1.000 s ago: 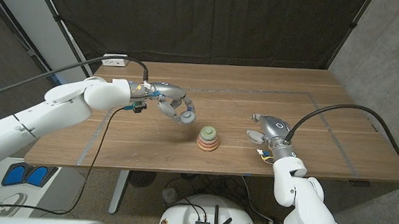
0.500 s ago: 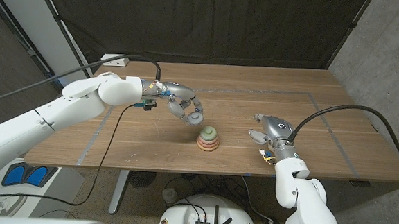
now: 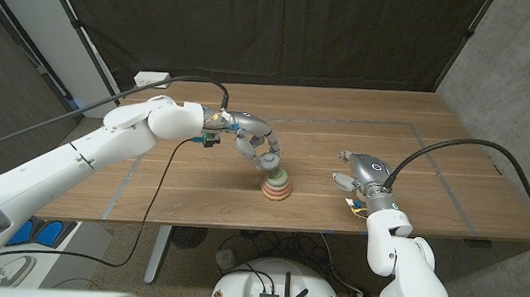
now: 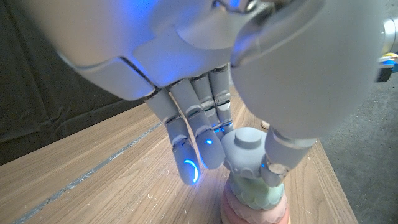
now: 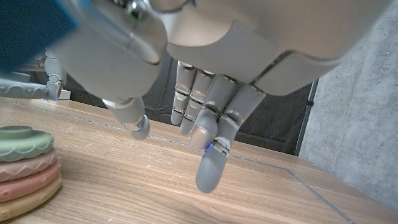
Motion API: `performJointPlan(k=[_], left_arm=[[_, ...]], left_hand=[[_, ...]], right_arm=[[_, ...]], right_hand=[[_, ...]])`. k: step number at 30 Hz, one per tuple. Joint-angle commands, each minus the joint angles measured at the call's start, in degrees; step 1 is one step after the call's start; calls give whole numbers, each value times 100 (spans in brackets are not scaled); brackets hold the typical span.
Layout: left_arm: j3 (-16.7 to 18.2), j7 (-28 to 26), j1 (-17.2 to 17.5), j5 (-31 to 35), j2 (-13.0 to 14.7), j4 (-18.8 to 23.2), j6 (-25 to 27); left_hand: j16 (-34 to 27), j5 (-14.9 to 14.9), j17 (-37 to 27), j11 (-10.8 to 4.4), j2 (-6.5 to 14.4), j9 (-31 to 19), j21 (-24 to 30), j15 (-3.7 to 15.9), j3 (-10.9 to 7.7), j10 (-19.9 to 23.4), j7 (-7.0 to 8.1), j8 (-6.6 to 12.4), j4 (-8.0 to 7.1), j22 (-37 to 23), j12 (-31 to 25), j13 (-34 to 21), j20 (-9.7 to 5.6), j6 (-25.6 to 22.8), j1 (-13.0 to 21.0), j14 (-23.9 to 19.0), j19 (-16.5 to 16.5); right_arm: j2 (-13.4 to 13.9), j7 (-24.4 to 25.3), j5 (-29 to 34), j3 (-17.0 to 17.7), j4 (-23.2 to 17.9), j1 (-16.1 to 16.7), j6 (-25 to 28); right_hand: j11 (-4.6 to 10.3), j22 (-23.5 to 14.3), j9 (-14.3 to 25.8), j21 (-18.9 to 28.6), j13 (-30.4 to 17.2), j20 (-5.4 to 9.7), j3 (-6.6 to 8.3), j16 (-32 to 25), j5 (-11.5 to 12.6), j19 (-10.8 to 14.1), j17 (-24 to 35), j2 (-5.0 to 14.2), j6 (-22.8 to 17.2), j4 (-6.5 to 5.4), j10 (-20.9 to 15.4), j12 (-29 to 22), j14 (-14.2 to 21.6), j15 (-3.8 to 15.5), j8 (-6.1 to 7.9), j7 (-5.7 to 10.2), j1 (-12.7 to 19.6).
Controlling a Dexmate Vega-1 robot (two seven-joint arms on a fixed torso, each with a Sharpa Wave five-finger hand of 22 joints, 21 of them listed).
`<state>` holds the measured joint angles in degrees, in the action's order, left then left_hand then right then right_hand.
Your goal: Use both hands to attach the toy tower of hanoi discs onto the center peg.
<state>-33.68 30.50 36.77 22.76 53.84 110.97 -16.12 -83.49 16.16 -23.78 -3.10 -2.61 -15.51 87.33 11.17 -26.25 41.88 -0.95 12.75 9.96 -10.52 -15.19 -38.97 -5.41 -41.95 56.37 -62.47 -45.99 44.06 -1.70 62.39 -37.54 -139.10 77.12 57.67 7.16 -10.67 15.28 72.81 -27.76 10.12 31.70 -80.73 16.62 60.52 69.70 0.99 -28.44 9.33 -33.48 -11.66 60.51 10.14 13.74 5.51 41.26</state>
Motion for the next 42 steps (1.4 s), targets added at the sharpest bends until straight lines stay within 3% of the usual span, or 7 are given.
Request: performJointPlan(k=[1, 14, 42], left_arm=[[-253, 18, -148, 229, -240, -160, -100], [-320, -262, -92, 496, -335, -280, -276], [-438, -157, -105, 422, -417, -458, -249]], left_hand=[[8, 17, -27, -550, 99, -72, 22, 145, -36, 632, 81, 45, -31, -28, 23, -8, -660, -102, 73, -58, -50], [-11, 12, -80, -574, 98, -86, 25, 144, -29, 640, 88, 15, -33, -27, 92, -22, -658, -119, 58, -87, -58], [38, 7, -98, -560, 138, -119, 4, 145, -45, 658, 89, -45, -31, -22, 197, -76, -658, -106, 30, -74, -39]], right_arm=[[12, -13, -11, 32, -5, 16, 33], [39, 62, -46, 67, -45, 80, 78], [53, 156, -231, 2, -1, -10, 116]], right_hand=[[3, -15, 30, -14, -16, 247, 44, -20, 46, 13, 19, 33, -29, -16, -33, -32, 7, 228, -34, -6, -18], [6, -12, 31, -18, -22, 247, 60, -21, 48, 16, 13, 42, -34, -15, -37, -33, 4, 228, -34, -5, -27], [-4, -3, 32, -32, -21, 247, 82, -43, 47, 11, 28, 42, -36, -14, -37, -28, 17, 227, -37, -3, -53]])
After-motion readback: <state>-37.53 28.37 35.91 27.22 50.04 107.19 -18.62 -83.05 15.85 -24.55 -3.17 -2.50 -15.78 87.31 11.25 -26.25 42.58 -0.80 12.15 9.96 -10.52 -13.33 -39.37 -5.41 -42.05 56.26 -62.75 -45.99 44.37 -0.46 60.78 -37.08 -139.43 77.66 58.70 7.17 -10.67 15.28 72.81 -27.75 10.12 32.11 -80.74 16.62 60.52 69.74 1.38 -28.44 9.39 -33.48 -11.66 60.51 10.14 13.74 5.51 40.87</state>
